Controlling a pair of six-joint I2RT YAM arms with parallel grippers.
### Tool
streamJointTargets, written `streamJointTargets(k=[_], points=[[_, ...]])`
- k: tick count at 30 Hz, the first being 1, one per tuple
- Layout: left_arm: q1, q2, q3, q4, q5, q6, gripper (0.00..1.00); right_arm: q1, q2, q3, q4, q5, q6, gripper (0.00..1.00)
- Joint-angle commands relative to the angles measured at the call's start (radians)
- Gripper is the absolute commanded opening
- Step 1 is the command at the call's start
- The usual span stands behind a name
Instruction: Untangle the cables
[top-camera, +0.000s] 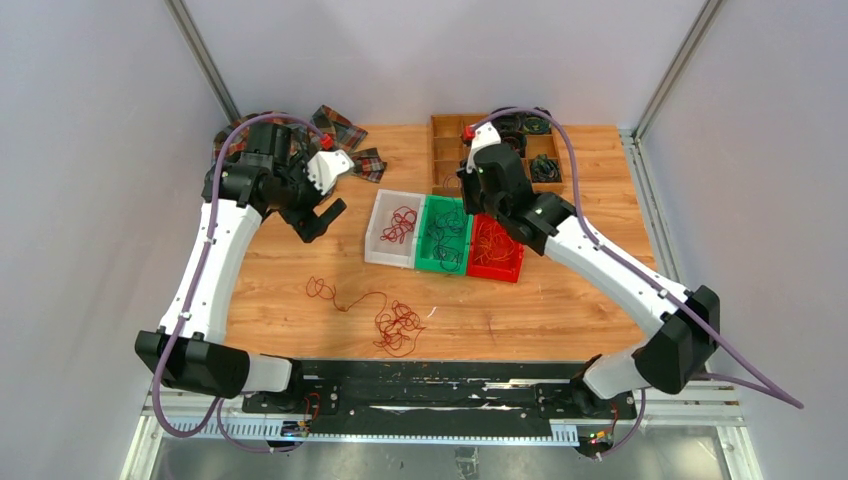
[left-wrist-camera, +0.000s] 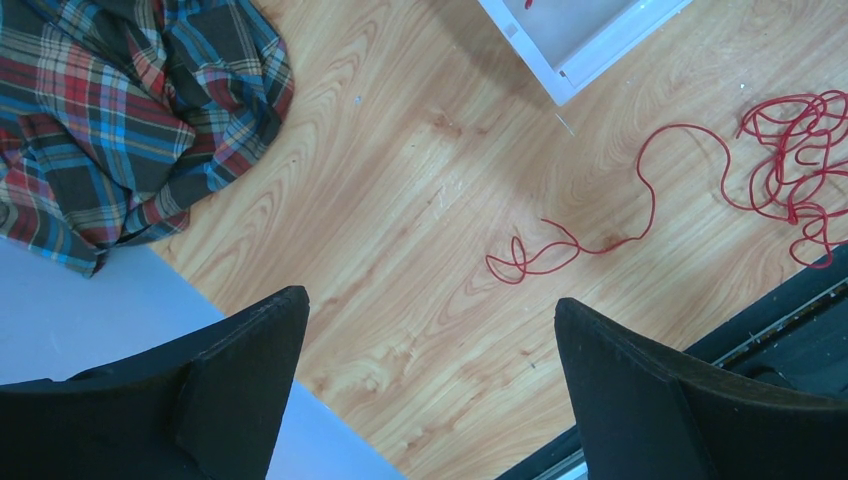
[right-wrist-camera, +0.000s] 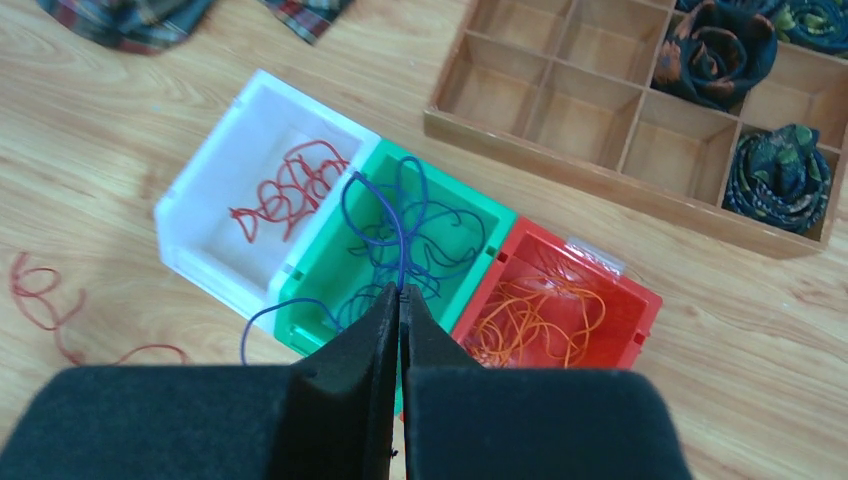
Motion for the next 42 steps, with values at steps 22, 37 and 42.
streamJointTargets(k=[22,37,42], points=[[0.004,-0.044,0.033,-0.004,-0.003,0.025,0.98,0.007,0.549,0.221,-0.117,0.111,-0.055,0.01],[0.004,-0.01,0.029,0.024,0.015,0.001,0.98,0.011,0.443,0.244,-0.127,0.16,-0.061,0.72],[0.004,-0.025,-0.028,0.037,0.105,0.011,0.98,0.014,0.359,0.202,-0.082,0.118,-0.053,0.73]])
